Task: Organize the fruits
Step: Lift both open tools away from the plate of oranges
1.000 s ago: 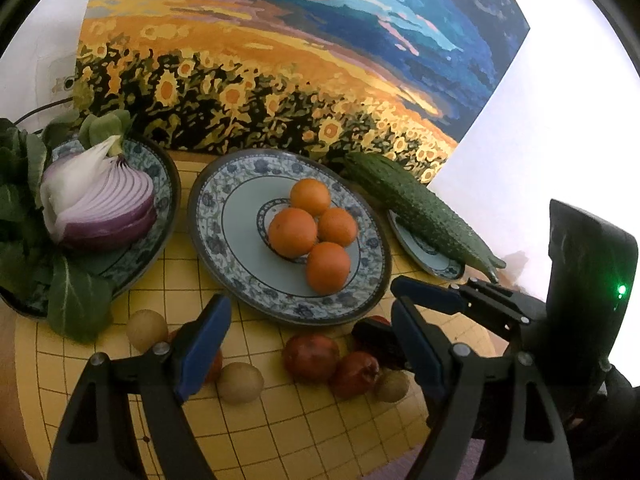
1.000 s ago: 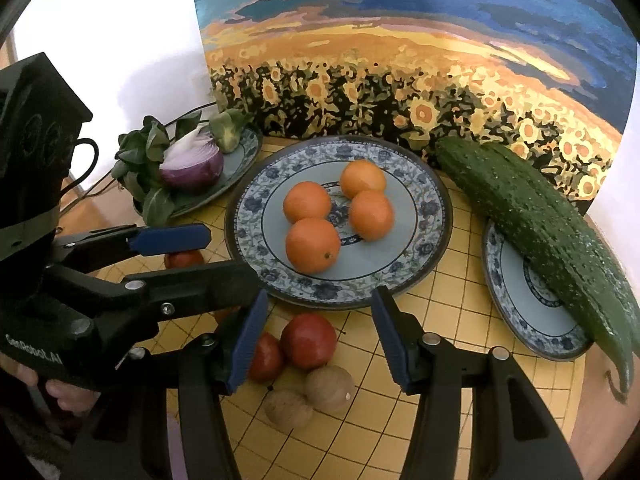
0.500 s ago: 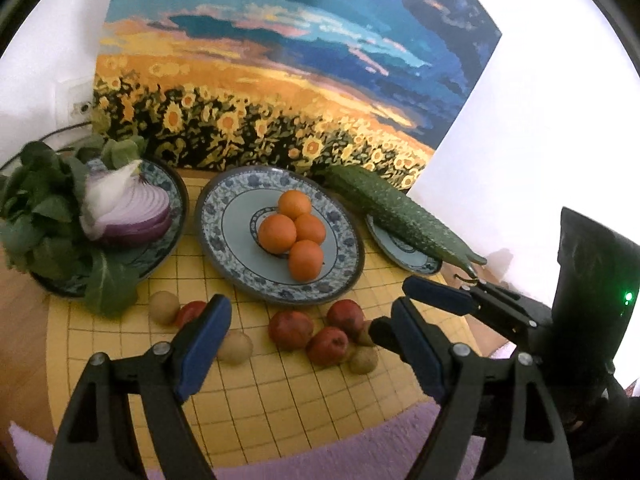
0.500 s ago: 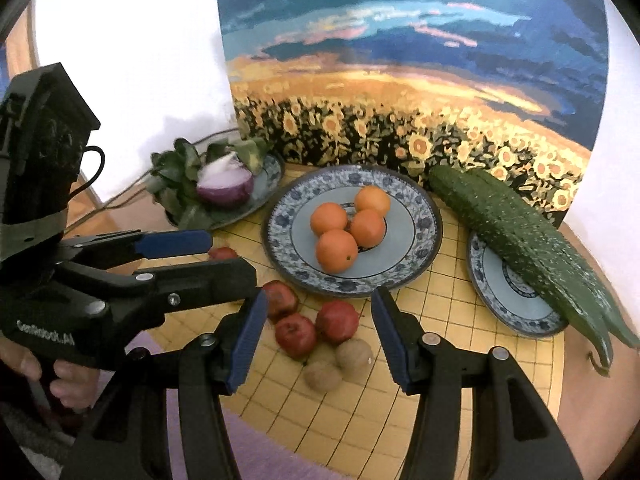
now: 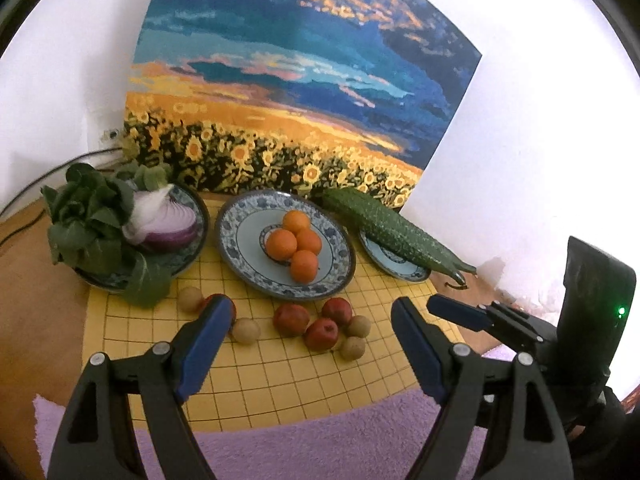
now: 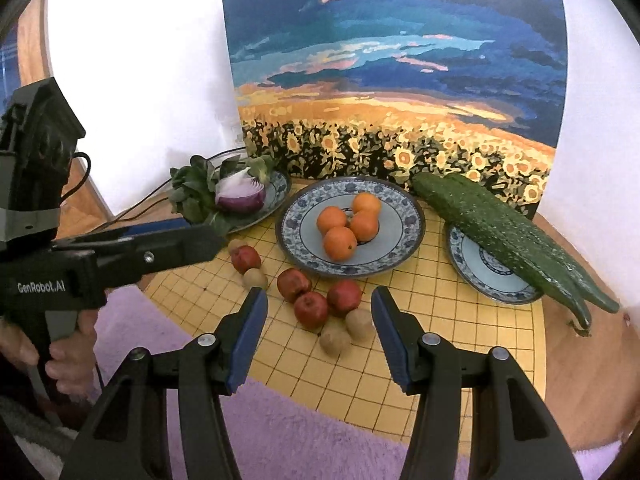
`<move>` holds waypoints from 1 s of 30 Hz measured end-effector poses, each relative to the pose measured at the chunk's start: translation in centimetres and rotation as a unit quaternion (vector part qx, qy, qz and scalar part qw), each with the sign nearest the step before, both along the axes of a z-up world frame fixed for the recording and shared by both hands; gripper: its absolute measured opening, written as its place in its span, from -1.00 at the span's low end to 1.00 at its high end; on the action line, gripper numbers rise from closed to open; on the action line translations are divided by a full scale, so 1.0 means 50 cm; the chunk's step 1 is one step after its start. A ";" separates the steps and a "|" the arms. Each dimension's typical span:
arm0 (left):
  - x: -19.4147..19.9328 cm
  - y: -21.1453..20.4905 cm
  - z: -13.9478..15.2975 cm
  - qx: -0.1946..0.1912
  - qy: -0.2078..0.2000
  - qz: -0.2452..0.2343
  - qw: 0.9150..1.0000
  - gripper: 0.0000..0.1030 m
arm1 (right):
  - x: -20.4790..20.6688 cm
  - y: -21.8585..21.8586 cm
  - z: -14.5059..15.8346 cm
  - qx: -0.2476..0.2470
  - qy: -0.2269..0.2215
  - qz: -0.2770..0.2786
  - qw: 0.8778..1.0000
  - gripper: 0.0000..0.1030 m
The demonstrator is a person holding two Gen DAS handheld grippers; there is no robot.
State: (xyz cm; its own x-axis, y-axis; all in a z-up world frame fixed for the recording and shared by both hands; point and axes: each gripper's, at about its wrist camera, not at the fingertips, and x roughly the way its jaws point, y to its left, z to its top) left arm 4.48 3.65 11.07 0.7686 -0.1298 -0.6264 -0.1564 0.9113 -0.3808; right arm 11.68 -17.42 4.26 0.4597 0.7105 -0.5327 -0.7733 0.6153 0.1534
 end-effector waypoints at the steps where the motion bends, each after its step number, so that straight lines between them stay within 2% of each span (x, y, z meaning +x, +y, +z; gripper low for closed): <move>1: -0.002 0.001 0.001 0.002 0.000 0.000 1.000 0.66 | -0.002 -0.004 0.001 0.002 0.001 -0.001 1.000 0.08; 4: -0.008 0.012 0.004 0.003 -0.001 0.004 1.000 0.66 | -0.004 -0.013 0.001 0.009 0.009 -0.008 1.000 0.08; 11: -0.032 0.066 -0.016 -0.024 0.021 0.034 0.999 0.66 | -0.023 -0.024 -0.009 0.010 0.028 -0.012 0.999 0.07; 20: -0.068 0.089 -0.087 -0.048 0.072 0.054 0.995 0.66 | -0.055 -0.019 -0.055 0.002 0.075 -0.011 0.997 0.08; 26: -0.042 0.110 -0.151 -0.065 0.114 0.072 0.989 0.66 | -0.057 -0.018 -0.080 -0.012 0.084 0.011 0.996 0.07; 30: -0.023 0.108 -0.164 -0.025 0.129 0.076 0.988 0.66 | -0.036 -0.011 -0.086 0.001 0.081 0.036 0.996 0.00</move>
State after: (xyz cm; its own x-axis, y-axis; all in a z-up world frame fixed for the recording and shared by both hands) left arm 3.36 9.04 2.86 0.5970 -0.0597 -0.8000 -0.3887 0.8508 -0.3535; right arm 9.87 -17.96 -0.06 0.3162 0.7397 -0.5940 -0.7804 0.5588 0.2805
